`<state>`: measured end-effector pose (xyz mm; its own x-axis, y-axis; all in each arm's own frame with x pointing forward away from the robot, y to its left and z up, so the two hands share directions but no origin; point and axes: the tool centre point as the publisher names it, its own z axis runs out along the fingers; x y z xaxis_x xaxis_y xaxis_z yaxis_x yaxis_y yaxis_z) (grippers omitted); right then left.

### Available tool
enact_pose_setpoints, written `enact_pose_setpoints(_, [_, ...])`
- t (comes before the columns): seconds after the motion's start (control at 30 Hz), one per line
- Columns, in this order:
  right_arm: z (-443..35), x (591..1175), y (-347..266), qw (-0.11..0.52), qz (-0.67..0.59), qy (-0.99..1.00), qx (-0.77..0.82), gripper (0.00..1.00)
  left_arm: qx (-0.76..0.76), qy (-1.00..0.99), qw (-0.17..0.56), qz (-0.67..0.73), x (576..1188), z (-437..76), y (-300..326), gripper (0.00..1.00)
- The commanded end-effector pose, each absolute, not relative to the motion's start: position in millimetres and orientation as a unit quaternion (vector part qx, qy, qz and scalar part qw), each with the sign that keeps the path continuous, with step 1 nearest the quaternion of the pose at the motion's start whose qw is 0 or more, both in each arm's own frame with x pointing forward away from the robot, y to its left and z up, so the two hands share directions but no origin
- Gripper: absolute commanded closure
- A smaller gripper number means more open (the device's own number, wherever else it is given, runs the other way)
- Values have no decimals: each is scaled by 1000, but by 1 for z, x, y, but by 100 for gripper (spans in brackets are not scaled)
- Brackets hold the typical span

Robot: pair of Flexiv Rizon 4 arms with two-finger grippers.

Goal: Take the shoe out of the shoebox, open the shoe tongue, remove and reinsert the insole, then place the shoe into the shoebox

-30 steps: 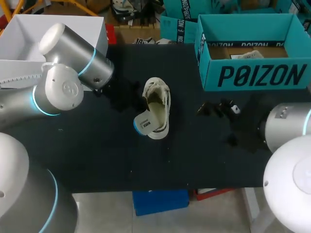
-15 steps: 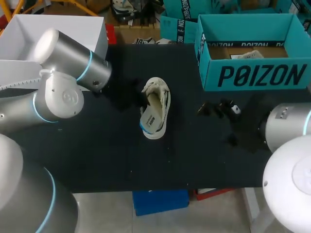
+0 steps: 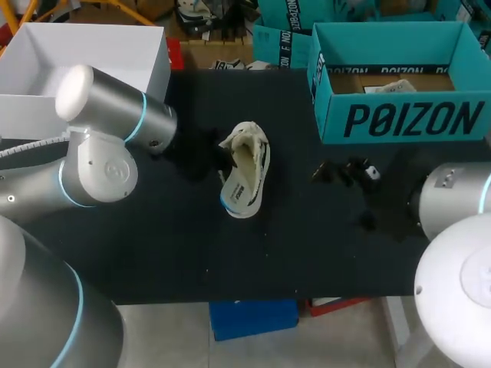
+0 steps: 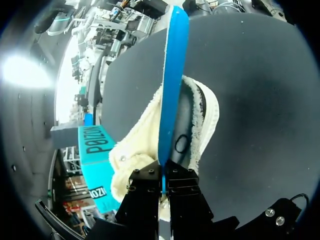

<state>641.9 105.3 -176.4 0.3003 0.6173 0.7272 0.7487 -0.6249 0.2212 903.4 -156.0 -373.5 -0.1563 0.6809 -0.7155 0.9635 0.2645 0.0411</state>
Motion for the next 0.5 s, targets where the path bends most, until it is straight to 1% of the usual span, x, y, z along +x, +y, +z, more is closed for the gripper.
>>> enact_pose_setpoints(0.03, [-170,619,93,75,-425,-377,-819,0,561,730,326,-212,908,-380,-160,100])
enact_pose_setpoints(0.5, [-170,619,93,75,-425,-377,-819,0,543,741,335,-211,918,-384,-158,100])
